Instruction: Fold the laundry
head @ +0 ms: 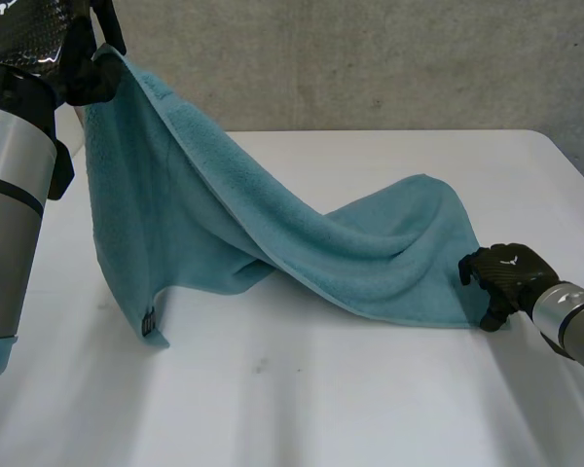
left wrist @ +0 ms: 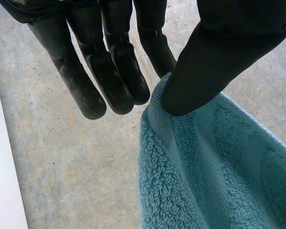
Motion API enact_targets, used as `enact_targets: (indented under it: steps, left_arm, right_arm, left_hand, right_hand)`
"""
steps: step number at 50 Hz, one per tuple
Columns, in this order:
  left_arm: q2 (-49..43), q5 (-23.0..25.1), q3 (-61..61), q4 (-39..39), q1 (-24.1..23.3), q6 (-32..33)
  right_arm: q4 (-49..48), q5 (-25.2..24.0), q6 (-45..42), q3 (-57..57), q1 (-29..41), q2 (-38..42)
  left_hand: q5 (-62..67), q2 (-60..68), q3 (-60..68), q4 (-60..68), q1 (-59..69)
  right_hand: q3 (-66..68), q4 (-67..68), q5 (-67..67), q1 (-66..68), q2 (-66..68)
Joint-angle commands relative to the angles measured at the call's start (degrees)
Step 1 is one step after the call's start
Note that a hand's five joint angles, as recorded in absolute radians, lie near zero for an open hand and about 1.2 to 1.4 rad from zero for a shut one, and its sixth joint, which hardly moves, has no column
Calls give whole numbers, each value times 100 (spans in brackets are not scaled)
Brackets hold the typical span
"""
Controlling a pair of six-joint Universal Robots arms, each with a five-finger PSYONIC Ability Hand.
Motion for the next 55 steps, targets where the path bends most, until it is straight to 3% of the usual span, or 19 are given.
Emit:
enact_targets:
  steps: [1, 31, 43, 45, 48, 51, 55]
  left_arm:
    - [-2, 0, -3, 0, -1, -11]
    - [-2, 9, -100, 9, -1, -11]
    - [-2, 9, -100, 9, -1, -11]
    - [-2, 0, -100, 9, 8, -11]
    - [-2, 9, -109, 0, 8, -11]
    - [-11, 9, -117, 0, 25, -3]
    - [-11, 17, -205, -52, 279, 24]
  right_arm:
    - [-174, 11, -10, -109, 6, 241]
    - [-253, 55, -10, -399, 24, 479]
    - [-350, 64, -10, -628, 41, 646]
    - [-402, 73, -1, -636, 41, 637]
    - [-455, 82, 7, -636, 33, 593]
    - [-543, 161, 7, -645, 15, 365]
    - [-465, 345, 61, -636, -29, -564]
  left_hand:
    - [1482, 1125, 1156, 1148, 1441]
    - [1482, 1125, 1156, 1148, 1441]
    - [1482, 1125, 1156, 1148, 1441]
    - [1482, 1125, 1156, 1148, 1441]
    - [1482, 1125, 1156, 1148, 1441]
    - [1482, 1125, 1156, 1148, 1441]
    - [1482, 1125, 1156, 1148, 1441]
  right_hand:
    - [867, 883, 1012, 1383, 858]
    - [1119, 1135, 1265, 1635, 1111]
    - [3407, 3423, 3552, 3923, 3398]
    - [4443, 4459, 4589, 4959, 4435]
    - [4511, 4527, 4657, 5027, 4503]
    - [4511, 4527, 4657, 5027, 4503]
    - [4511, 4527, 4657, 5027, 4503]
